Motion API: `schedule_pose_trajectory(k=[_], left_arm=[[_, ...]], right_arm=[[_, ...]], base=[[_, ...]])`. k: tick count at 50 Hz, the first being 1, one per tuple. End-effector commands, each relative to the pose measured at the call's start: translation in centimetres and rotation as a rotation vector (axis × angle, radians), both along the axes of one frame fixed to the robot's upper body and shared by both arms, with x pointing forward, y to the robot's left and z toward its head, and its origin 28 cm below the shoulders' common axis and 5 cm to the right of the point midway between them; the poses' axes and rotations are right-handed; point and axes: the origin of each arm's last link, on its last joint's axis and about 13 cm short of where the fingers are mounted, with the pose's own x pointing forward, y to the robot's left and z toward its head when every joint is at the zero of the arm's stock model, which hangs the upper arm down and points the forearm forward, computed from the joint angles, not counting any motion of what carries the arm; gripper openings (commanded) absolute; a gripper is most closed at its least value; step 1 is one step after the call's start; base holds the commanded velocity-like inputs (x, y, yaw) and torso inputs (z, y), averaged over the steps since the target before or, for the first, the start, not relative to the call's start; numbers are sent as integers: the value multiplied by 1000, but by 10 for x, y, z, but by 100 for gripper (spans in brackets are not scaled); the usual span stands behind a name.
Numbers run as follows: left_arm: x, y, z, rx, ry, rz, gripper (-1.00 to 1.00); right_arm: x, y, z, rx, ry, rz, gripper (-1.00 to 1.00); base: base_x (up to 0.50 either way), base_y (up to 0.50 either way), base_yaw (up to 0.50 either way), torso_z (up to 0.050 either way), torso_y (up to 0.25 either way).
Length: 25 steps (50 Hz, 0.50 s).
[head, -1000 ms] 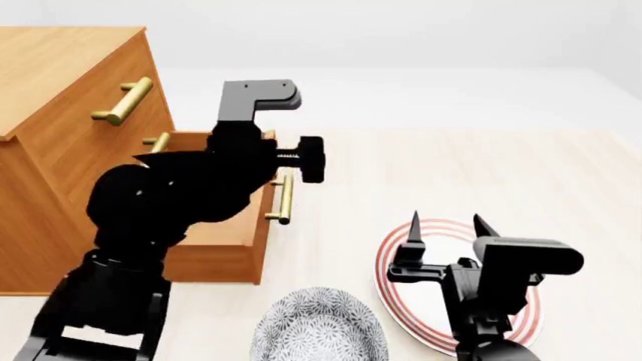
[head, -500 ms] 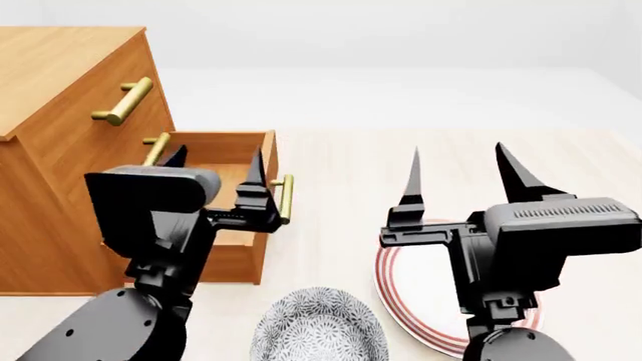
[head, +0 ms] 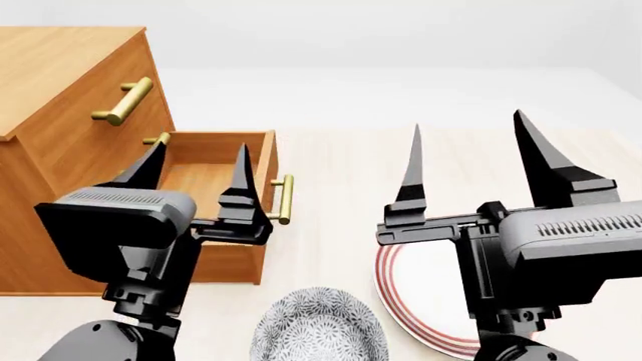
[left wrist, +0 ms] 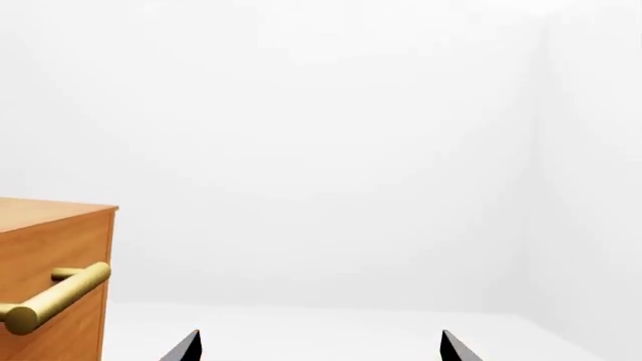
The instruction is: Open the bottom drawer of the cabinet.
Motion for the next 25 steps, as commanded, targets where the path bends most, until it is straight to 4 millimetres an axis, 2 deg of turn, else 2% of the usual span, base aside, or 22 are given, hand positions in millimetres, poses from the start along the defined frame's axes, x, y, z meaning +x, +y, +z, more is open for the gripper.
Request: schedule_pose_trajectory(k=[1,16,20,22,25], left_arm=[[-2,-1,-1,-2,-10,-1,100],[-3,-1,2,-6,-22,-2,100],[-6,-1,28,12,-119,14,100],[-7,0,49,1,-173,14,100],[-10,-1,67,5,-221,9,100]], right_arm=[[-1,1,1,-6,-13,3,100],[0,1,0,-5,-17,5,100],[3,1,16,-29,-60,4,100],[6,0,32,-35,-100,1,100],[5,1,49,-49,-145,10,100]], base=[[0,0,0,0,0],[0,0,0,0,0],[0,0,0,0,0],[0,0,0,0,0],[0,0,0,0,0]])
